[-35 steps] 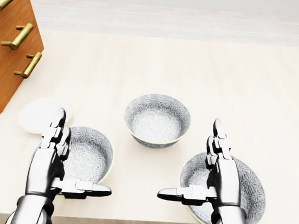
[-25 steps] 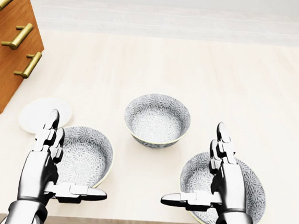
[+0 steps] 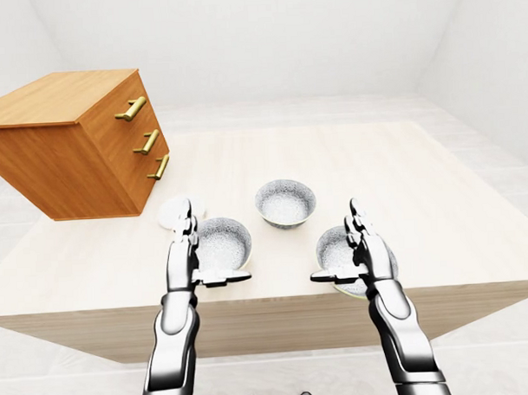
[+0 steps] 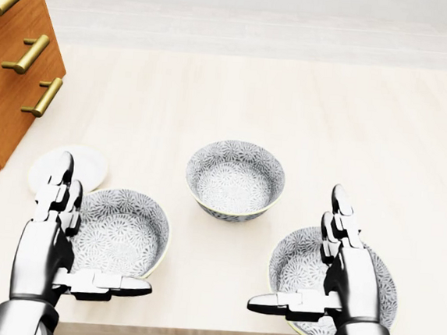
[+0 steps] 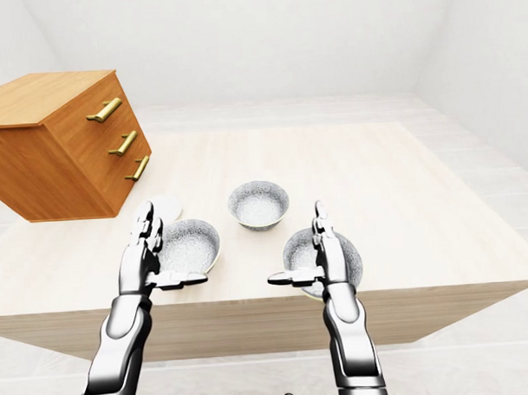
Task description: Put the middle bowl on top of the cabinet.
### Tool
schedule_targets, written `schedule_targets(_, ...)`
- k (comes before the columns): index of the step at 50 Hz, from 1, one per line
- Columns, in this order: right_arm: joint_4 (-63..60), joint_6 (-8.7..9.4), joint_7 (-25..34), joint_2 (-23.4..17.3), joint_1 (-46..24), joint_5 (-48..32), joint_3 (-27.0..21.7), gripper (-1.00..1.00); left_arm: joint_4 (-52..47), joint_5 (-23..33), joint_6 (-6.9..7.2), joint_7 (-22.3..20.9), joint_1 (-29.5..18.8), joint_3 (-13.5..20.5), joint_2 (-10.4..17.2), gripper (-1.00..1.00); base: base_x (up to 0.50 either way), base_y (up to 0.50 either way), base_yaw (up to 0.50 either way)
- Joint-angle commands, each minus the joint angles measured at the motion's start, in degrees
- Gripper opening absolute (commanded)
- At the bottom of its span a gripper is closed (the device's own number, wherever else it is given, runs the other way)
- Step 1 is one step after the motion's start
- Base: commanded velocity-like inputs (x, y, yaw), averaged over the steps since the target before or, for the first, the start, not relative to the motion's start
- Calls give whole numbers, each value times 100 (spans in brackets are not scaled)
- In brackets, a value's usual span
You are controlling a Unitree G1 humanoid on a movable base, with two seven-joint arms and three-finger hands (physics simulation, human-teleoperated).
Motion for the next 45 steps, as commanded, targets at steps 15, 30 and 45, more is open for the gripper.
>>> schedule_targets(15,-1084,110,320,-101,309,-372,-277,100,-1154,141,559,40,-170,93,-11,100,0,0,0)
schedule_targets(30,-1370,110,401,-121,327,-486,-525,100,-1535,-307,559,46,-284,298,-77,100,0,0,0)
schedule_targets(45,-1922,110,465,-155,274,-331,-926,100,-2386,-226,559,53,-325,200,7,100,0,0,0)
